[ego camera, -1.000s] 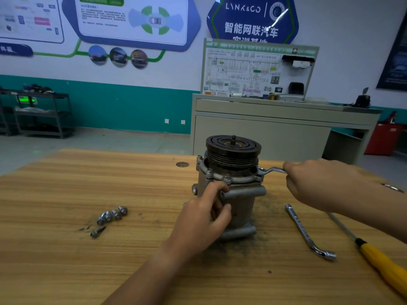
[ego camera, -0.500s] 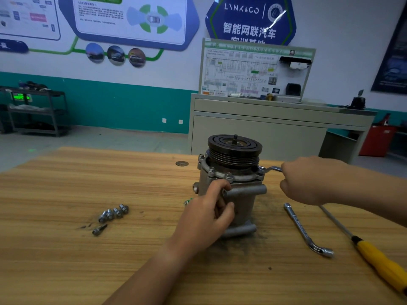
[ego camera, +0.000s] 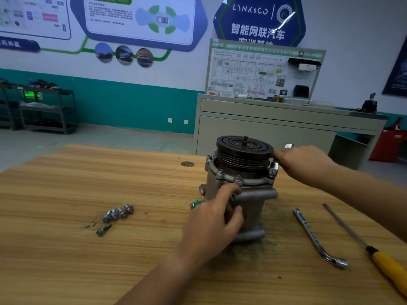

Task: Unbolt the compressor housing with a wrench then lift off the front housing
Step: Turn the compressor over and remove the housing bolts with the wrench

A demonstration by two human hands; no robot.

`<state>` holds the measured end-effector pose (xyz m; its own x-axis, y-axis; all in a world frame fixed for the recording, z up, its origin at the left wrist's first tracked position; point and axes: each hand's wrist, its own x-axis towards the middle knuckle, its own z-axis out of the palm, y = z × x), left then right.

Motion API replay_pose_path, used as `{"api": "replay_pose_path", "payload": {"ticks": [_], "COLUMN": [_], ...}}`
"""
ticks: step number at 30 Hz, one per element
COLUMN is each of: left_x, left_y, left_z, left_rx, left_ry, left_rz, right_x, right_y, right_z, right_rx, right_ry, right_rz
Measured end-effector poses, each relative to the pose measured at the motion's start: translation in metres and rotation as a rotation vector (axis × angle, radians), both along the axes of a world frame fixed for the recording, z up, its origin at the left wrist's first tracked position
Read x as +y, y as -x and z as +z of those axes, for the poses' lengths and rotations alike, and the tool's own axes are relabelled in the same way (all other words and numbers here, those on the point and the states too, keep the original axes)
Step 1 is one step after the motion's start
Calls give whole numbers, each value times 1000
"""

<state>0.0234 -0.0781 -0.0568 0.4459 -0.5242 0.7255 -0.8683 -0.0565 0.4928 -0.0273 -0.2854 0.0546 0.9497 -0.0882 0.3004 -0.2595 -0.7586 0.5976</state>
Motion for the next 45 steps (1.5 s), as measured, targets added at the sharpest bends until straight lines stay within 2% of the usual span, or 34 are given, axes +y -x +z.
{"api": "replay_pose_path", "payload": {"ticks": [3,7,8,11,14,19,24,30,33,37,42,45], "left_x": [0,-2,-2,-1,0,1,1,0,0,0,0,0], "left_y": [0,0,0,2,3,4,4,5,6,6,4,3], "left_z": [0,0,0,0,1,2,1,1,2,2,1,1], "left_rx": [11,11,16,39,52,73,83,82,91,79,68,53], "left_ry": [-11,-24,-27,-31,-20,-22,-20,-8,-20,-7,-8,-16], "left_rz": [7,22,23,12,16,10,10,15,7,10,-10,-18], "right_x": [2,16,23,43,46,43,38,47,55,52,25,7], "right_y": [4,40,50,79,95,89,73,68,65,68,58,40], "right_z": [-5,-2,-1,2,0,-11,-16,-9,-7,-4,3,6], "right_rx": [-140,-524,-568,-509,-403,-240,-167,-59,22,31,93,103], "right_ry": [-127,-686,-750,-627,-535,-408,-331,-119,-37,-79,47,37], "right_rz": [20,133,173,185,109,-110,-182,-251,-252,-254,-219,-166]}}
